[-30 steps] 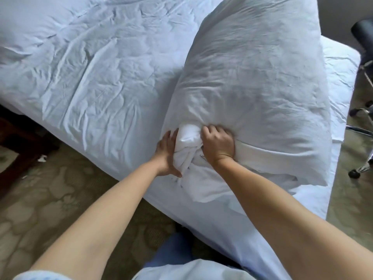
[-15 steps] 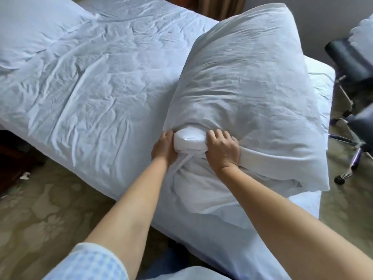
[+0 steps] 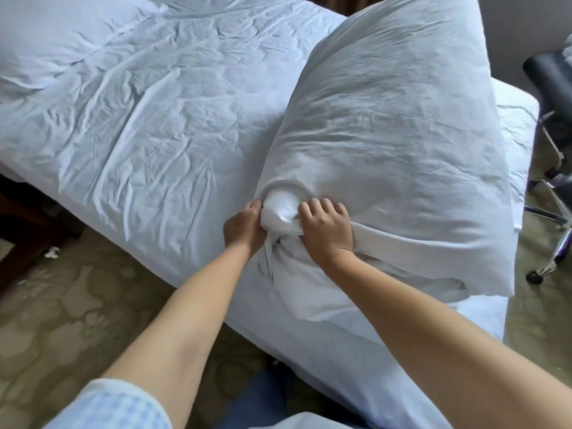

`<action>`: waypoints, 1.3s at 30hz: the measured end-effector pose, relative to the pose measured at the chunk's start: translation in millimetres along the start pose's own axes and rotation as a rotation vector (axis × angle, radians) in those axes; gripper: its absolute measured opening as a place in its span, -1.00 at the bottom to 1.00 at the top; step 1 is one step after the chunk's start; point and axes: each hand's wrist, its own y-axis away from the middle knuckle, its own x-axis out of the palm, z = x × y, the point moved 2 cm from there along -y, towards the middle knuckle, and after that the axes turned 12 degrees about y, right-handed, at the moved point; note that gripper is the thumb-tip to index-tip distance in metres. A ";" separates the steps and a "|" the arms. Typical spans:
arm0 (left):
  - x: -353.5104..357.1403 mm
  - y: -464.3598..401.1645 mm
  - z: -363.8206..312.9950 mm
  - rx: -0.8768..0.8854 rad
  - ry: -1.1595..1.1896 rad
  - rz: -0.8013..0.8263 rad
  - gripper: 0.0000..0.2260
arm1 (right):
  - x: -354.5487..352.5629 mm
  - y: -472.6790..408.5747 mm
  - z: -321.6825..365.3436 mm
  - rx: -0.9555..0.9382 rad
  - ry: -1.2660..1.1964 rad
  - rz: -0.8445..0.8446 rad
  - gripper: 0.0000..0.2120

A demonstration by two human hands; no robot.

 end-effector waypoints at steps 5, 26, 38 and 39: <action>18.5 9.3 3.8 0.024 -0.166 -0.012 -0.80 | 12.7 19.4 -0.2 0.006 -0.011 -0.054 -0.75; 14.4 88.7 -22.9 0.030 -0.057 0.046 0.01 | -18.8 161.3 -10.1 -0.219 -0.409 0.999 -0.68; -16.3 53.8 -65.7 0.303 -0.166 -0.072 -0.66 | 16.3 103.0 28.5 1.360 -2.017 0.977 -0.75; -20.9 51.5 -69.7 0.337 -0.192 -0.100 -0.68 | 17.5 90.8 29.4 1.368 -2.091 0.912 -0.79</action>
